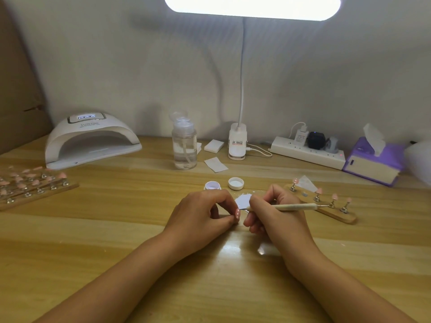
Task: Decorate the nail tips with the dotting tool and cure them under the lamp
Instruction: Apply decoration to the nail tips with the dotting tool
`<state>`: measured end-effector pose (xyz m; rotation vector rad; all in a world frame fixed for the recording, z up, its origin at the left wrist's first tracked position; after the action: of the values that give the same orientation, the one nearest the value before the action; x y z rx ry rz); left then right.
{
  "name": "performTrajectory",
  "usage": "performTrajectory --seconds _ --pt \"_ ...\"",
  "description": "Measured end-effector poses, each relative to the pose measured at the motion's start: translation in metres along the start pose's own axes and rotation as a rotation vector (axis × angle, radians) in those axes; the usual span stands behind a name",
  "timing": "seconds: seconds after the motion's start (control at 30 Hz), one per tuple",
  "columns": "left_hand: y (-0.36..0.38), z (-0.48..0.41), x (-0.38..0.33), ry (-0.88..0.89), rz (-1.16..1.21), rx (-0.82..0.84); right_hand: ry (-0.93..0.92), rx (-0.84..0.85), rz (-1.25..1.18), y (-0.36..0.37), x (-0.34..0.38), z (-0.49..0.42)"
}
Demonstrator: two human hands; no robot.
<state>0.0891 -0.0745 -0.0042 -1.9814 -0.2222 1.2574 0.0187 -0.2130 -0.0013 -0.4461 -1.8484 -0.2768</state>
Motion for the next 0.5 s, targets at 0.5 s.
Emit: performTrajectory --seconds 0.5 --pt "-0.0004 -0.0004 -0.0011 -0.009 0.004 0.013 -0.015 0.018 0.025 0.0009 -0.0033 -0.0007"
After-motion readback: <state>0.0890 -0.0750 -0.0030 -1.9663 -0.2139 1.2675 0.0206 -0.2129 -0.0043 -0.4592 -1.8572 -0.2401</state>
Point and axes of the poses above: each hand's wrist, its own z-axis away from the middle knuckle, its own y-axis out of the palm, x = y × z, the point moved 6 cm from there along -z, towards the middle knuckle, and after that the axes turned 12 degrees about -y, right-handed, at the moved point
